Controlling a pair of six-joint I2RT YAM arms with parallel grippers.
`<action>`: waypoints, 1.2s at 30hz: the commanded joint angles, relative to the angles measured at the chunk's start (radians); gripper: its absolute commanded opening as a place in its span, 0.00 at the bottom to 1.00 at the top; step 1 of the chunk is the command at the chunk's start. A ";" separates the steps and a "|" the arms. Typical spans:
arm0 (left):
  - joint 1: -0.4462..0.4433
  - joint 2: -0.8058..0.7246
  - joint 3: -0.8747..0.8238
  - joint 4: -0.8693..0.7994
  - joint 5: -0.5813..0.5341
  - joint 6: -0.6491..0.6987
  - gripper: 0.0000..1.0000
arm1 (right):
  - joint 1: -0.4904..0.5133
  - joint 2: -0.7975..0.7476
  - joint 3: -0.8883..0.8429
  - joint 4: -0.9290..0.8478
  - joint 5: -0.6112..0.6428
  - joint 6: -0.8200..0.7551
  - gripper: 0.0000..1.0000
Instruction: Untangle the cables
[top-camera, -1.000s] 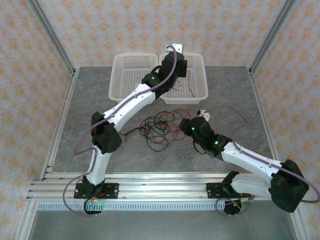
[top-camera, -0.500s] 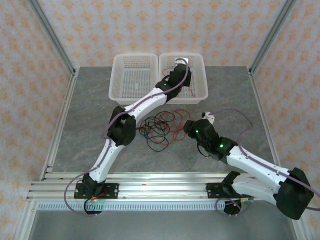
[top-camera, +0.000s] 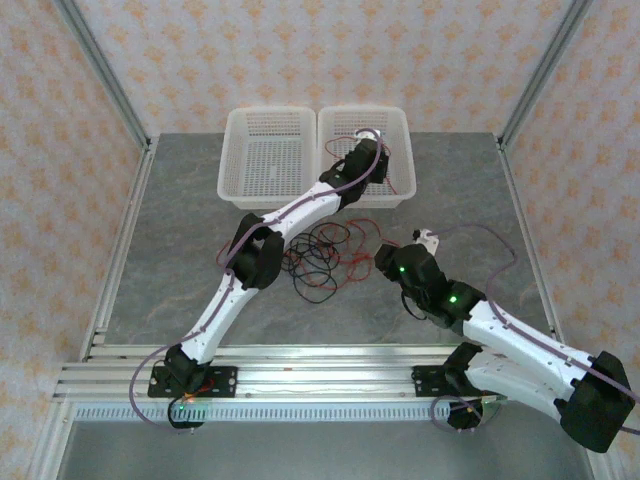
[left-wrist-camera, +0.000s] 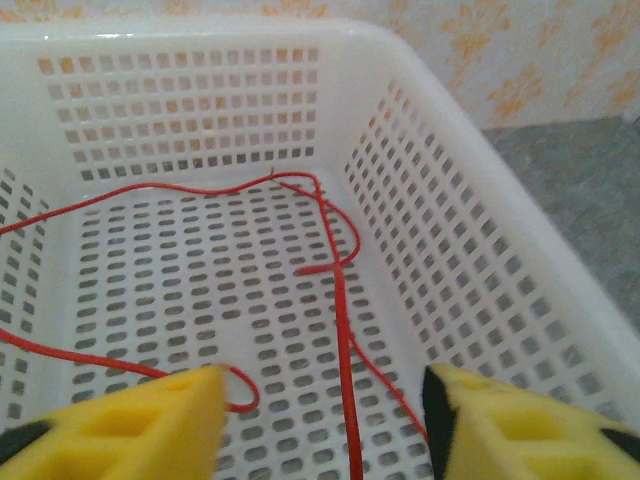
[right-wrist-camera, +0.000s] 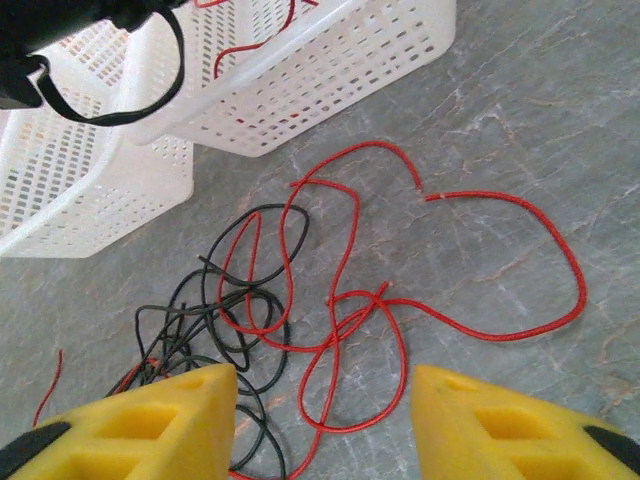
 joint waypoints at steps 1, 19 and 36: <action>0.006 -0.030 0.052 -0.047 -0.013 0.031 0.66 | 0.002 -0.018 -0.001 -0.075 0.076 0.025 0.50; -0.002 -0.295 -0.007 -0.176 -0.176 0.171 0.93 | 0.002 0.163 0.115 -0.134 -0.038 -0.022 0.51; -0.003 -0.962 -0.731 -0.077 -0.188 0.006 0.98 | 0.106 0.586 0.431 -0.050 -0.143 -0.319 0.44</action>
